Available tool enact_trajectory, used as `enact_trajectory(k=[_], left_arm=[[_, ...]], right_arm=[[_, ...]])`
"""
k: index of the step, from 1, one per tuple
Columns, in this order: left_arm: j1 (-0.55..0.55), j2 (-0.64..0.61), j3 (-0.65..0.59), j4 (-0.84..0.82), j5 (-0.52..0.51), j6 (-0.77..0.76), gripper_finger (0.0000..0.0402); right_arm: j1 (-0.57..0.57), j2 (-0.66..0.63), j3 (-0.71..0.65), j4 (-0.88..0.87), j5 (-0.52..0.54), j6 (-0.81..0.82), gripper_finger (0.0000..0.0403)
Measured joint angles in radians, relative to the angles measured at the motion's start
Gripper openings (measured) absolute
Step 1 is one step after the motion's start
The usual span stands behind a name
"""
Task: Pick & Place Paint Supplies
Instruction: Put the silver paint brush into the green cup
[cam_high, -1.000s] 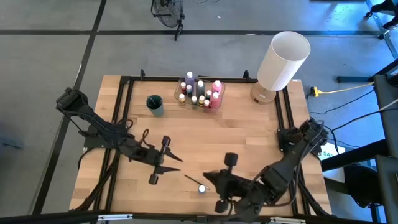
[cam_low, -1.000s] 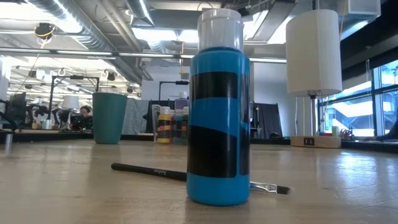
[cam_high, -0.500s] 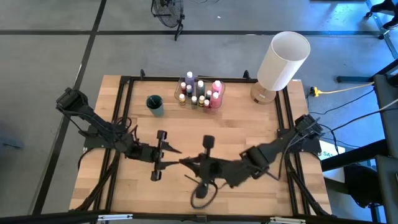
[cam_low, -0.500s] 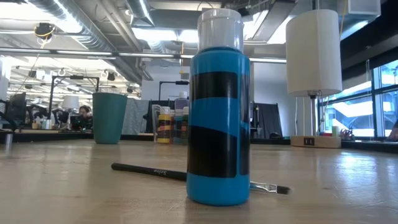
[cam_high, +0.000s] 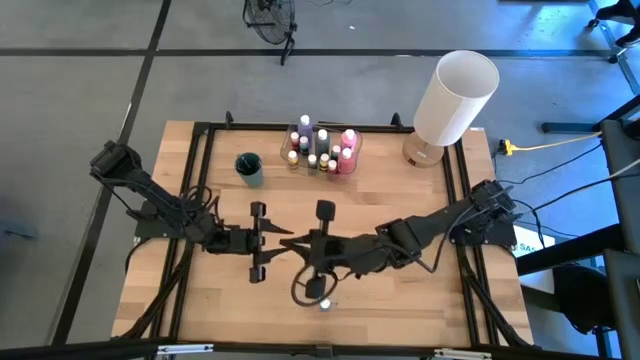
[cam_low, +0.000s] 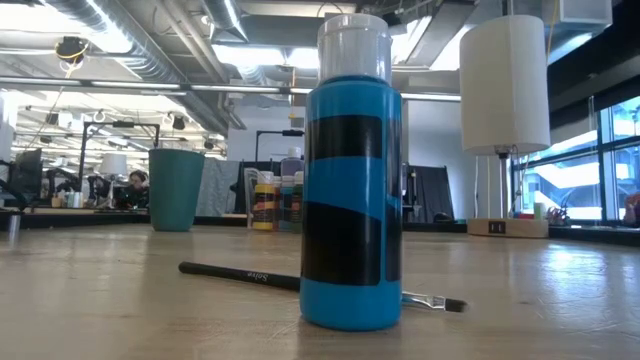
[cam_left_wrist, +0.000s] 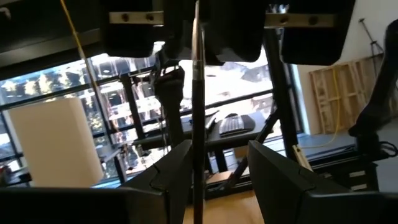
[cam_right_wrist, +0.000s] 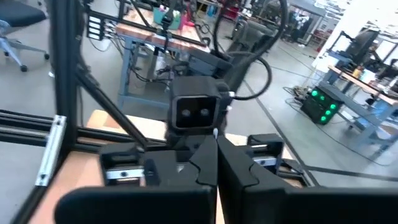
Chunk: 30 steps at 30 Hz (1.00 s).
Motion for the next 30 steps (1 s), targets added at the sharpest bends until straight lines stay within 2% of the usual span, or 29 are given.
enact_trajectory(k=[8,13,18,24,26,30], left_arm=[[0.013,0.0,0.0,0.0,0.003,0.029,0.0135],[0.012,0.0,-0.001,-0.007,0.02,0.03,0.009],[0.029,0.0,-0.002,-0.005,0.019,0.036,0.0022],[0.035,0.001,-0.003,-0.015,0.013,0.007,0.0015],[0.034,0.003,-0.003,-0.021,0.011,0.007,0.0014],[0.022,-0.012,-0.001,0.012,-0.052,0.005,0.0014]], right_arm=[[-0.023,0.0,0.0,-0.02,-0.052,0.015,0.0],[-0.032,0.001,-0.022,-0.019,-0.071,0.016,0.0],[-0.033,0.002,-0.022,-0.026,-0.078,0.003,0.0],[-0.029,0.001,-0.021,-0.065,-0.123,-0.038,0.001],[-0.012,0.0,-0.02,-0.093,-0.099,-0.038,0.0021],[0.066,0.004,0.011,-0.203,0.055,-0.03,0.0046]])
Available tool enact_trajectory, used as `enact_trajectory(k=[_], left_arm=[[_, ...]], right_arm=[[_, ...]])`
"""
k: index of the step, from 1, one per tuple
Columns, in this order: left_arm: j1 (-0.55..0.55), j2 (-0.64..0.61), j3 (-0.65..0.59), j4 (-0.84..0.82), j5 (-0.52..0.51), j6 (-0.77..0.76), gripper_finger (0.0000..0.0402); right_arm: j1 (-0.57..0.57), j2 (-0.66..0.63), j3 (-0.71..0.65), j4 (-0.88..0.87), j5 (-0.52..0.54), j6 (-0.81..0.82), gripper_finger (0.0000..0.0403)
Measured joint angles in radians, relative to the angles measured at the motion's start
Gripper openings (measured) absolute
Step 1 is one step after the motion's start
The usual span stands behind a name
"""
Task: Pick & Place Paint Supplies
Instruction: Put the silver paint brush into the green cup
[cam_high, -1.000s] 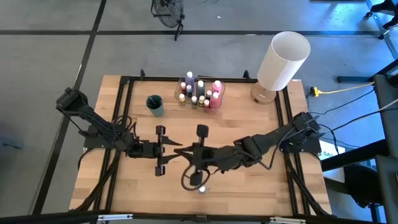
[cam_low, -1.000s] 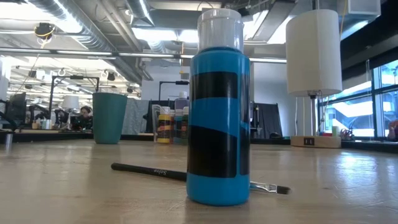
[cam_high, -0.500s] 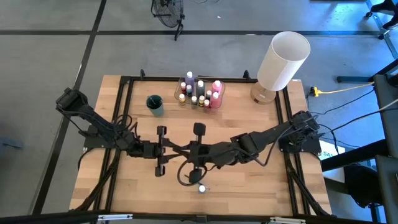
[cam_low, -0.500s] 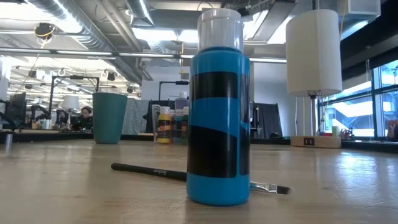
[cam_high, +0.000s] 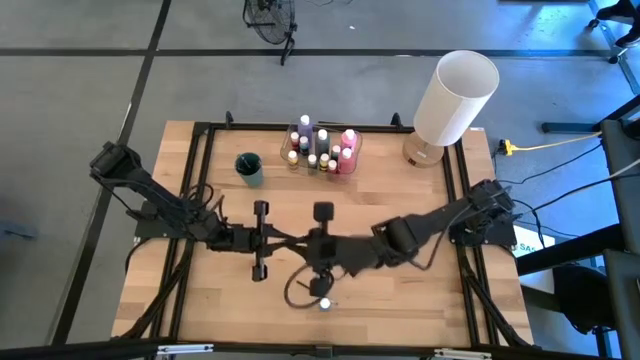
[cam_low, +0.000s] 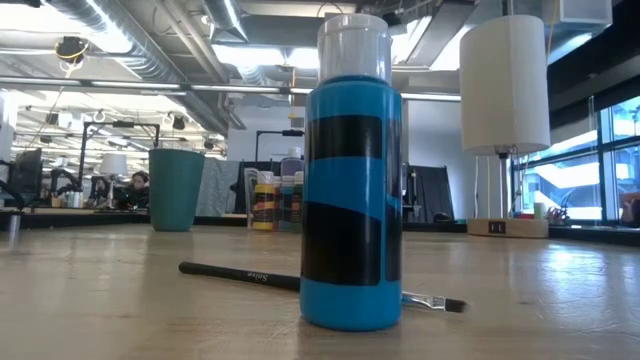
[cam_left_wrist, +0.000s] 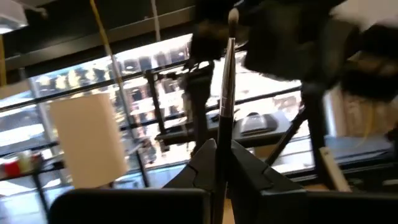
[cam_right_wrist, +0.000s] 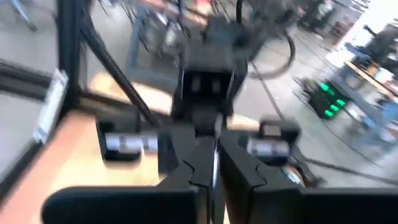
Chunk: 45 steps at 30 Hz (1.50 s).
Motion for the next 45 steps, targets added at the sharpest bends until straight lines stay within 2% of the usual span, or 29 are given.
enact_trajectory(k=[6,10,14,18,24,27,30,34,40,45], left_arm=[[-0.006,-0.085,0.0,-0.086,-0.066,0.05,0.0014],[-0.006,-0.198,0.0,-0.243,-0.268,0.041,0.0014],[-0.016,-0.359,-0.019,-0.517,-0.456,-0.022,0.0014],[-0.011,-0.543,-0.111,-0.627,-0.534,-0.103,0.0014],[0.08,-0.76,-0.324,-0.509,-0.527,-0.167,0.0014],[0.12,-0.813,-0.423,-0.395,-0.527,-0.191,0.0014],[0.154,-0.831,-0.483,-0.348,-0.531,-0.175,0.0014],[0.213,-0.831,-0.509,-0.347,-0.587,-0.154,0.0014],[0.316,-0.827,-0.528,-0.352,-0.588,-0.25,0.0015],[0.393,-0.821,-0.55,-0.395,-0.541,-0.299,0.0015]], right_arm=[[0.13,-0.003,0.057,-0.126,0.22,0.027,0.0093],[0.199,-0.003,0.057,-0.184,0.352,0.122,0.0134],[0.239,-0.002,0.057,-0.24,0.388,0.207,0.0148],[0.252,-0.002,0.057,-0.322,0.349,0.309,0.0137],[0.235,0.003,0.037,-0.389,0.282,0.386,0.0124],[0.218,0.005,0.02,-0.386,0.274,0.396,0.0125],[0.203,0.005,0.008,-0.381,0.27,0.412,0.0126],[0.187,0.004,-0.018,-0.37,0.27,0.413,0.0126],[0.165,0.004,-0.065,-0.37,0.267,0.416,0.0126],[0.148,0.004,-0.101,-0.358,0.268,0.423,0.0126]])
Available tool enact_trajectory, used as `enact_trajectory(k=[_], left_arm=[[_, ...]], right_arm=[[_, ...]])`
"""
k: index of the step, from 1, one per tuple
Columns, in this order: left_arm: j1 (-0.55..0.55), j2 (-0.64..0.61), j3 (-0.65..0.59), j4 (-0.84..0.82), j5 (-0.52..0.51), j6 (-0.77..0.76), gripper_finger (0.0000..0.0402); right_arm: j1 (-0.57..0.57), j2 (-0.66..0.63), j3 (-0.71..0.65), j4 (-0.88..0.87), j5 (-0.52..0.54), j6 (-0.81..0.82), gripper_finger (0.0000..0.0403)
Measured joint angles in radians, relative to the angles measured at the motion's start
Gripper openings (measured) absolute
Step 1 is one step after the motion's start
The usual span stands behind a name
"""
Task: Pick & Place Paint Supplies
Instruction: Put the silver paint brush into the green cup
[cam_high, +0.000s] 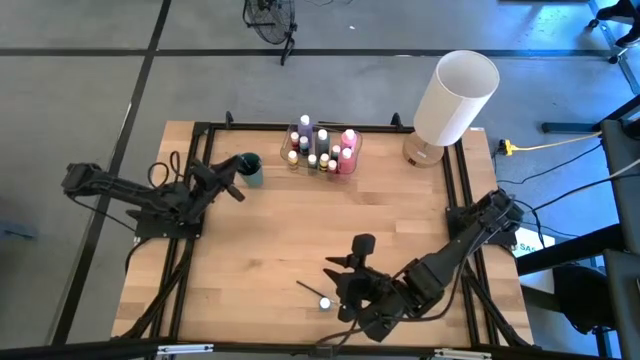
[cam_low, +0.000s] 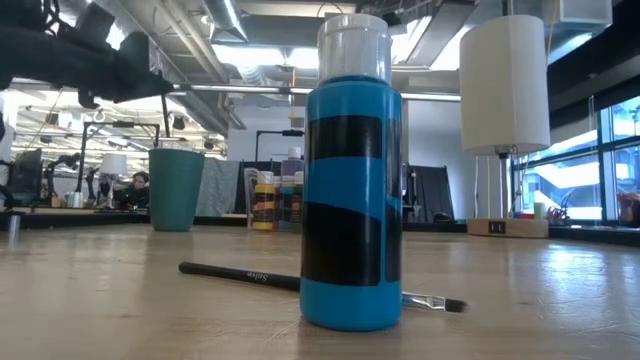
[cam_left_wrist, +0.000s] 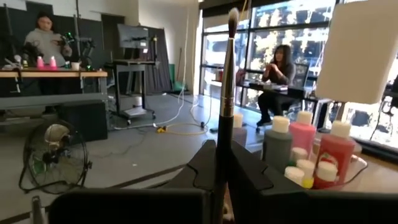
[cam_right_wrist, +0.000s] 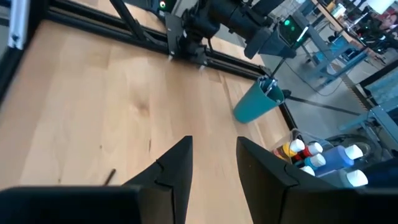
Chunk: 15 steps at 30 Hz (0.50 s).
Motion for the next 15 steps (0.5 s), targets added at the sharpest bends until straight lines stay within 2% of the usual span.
enact_trajectory(k=[7,15], left_arm=[[0.096,0.035,0.0,-0.019,0.108,-0.072,0.0016],[0.181,0.087,0.0,-0.02,0.111,-0.151,0.004]], right_arm=[[-0.033,0.0,-0.071,0.023,0.0,0.037,0.0126],[-0.037,0.0,-0.102,0.039,-0.009,0.06,0.0126]])
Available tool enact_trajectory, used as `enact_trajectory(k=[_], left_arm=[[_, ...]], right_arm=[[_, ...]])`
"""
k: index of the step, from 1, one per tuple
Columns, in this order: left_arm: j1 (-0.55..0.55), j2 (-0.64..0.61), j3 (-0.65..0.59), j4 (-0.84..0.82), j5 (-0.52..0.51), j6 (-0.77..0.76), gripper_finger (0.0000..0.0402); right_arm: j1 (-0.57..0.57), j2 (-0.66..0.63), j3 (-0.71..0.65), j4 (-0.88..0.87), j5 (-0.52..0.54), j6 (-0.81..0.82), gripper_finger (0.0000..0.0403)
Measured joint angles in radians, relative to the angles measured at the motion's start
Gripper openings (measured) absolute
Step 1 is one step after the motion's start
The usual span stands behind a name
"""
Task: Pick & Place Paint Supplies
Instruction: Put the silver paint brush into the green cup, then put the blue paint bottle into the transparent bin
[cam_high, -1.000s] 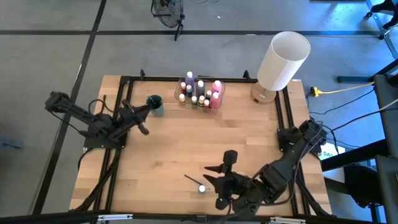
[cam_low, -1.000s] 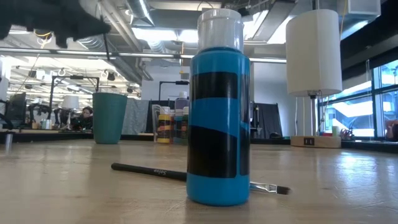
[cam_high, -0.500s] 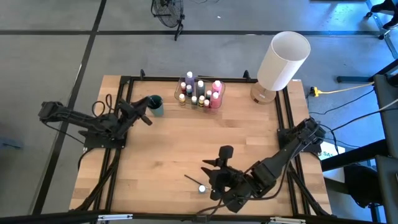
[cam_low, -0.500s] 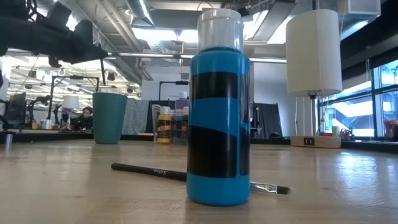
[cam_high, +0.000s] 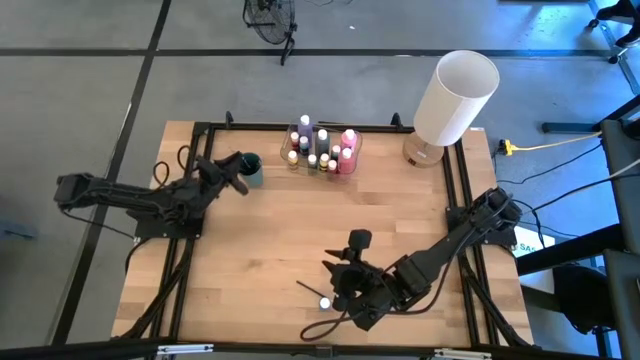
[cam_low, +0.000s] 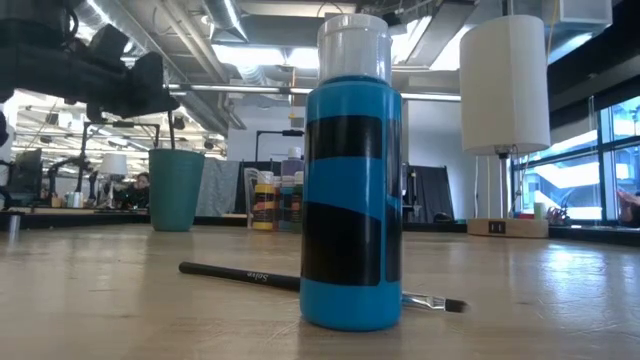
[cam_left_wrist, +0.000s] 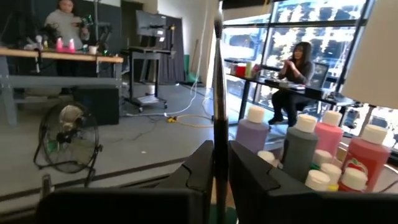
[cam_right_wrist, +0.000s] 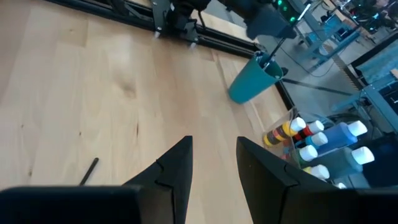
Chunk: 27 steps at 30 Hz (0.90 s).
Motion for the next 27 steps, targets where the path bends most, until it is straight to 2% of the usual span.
enact_trajectory(k=[8,14,20,24,27], left_arm=[[0.025,0.035,0.0,-0.016,0.052,-0.099,0.0065],[0.022,0.034,0.0,0.019,0.071,-0.069,0.0091],[0.0,0.028,0.0,0.188,0.267,-0.011,0.0114],[-0.02,0.028,0.0,0.214,0.353,-0.048,0.0116],[-0.031,0.037,0.0,0.192,0.554,-0.093,0.0116]], right_arm=[[0.002,0.0,0.0,0.001,0.0,0.0,0.0126],[0.002,0.0,0.0,0.01,0.0,0.0,0.0126],[0.002,0.0,0.0,0.009,-0.016,-0.001,0.0126],[0.002,0.0,0.0,0.007,-0.054,-0.001,0.0126],[0.002,0.0,0.001,0.006,-0.085,-0.003,0.0126]])
